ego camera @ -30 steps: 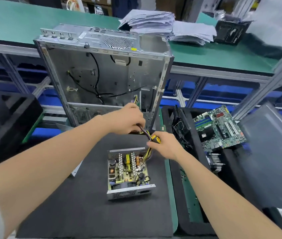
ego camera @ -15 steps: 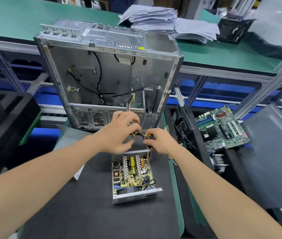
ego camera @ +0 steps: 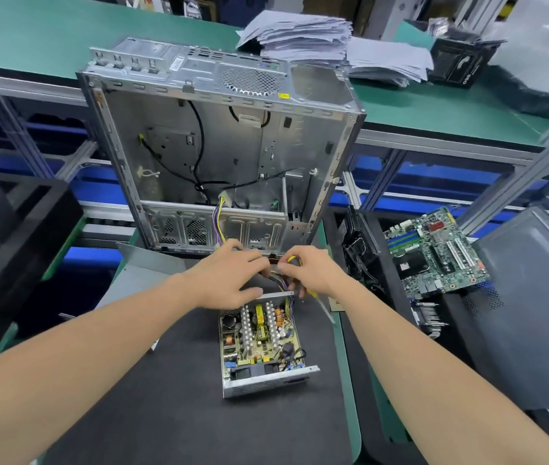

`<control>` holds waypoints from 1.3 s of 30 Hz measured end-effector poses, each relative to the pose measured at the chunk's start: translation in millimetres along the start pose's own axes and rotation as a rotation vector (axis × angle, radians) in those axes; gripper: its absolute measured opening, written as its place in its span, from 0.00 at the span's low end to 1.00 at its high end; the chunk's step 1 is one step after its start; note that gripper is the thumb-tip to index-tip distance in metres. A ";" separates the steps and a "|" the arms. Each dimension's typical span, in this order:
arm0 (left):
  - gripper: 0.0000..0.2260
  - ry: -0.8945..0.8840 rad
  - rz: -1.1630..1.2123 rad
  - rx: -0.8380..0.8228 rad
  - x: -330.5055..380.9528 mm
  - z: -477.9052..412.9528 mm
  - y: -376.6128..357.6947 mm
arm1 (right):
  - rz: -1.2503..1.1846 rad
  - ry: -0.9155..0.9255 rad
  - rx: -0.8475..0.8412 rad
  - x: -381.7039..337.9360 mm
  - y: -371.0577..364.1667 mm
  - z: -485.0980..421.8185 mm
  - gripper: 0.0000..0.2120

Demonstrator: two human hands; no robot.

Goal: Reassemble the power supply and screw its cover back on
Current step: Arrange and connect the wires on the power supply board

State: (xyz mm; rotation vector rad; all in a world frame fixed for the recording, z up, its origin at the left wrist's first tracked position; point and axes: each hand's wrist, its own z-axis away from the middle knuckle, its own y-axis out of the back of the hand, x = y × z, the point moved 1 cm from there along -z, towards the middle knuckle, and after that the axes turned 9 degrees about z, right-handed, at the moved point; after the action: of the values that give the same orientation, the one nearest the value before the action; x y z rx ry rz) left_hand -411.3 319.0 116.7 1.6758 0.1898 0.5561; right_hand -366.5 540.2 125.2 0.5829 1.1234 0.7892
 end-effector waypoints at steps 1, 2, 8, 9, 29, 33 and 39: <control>0.16 0.026 0.000 0.003 3.2 -4.5 -0.8 | -0.021 -0.044 0.024 3.6 -0.8 1.8 0.10; 0.16 0.051 0.008 0.014 6.9 -9.3 -2.1 | -0.035 -0.095 0.049 9.0 -1.7 3.9 0.12; 0.15 0.088 0.150 0.001 40.9 -33.7 -20.1 | -0.031 -0.301 0.055 53.8 -22.7 26.5 0.23; 0.15 0.097 0.172 -0.030 46.1 -37.2 -24.2 | -0.089 -0.300 0.069 57.6 -29.8 30.7 0.22; 0.10 0.240 -0.005 -0.043 108.4 -79.1 -30.4 | -0.278 -0.194 0.283 128.2 -16.7 88.8 0.11; 0.09 0.177 0.117 -0.018 155.9 -110.7 -42.8 | -0.194 -0.295 0.363 184.8 12.5 105.5 0.08; 0.13 0.469 0.425 0.025 207.0 -142.3 -108.6 | -0.034 -0.255 0.204 233.5 18.3 114.9 0.10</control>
State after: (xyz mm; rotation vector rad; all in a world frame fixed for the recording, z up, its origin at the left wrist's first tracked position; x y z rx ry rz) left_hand -276.9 553.9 76.2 1.5928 0.1777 1.2711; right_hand -211.7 735.1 46.9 0.8095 0.9810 0.5562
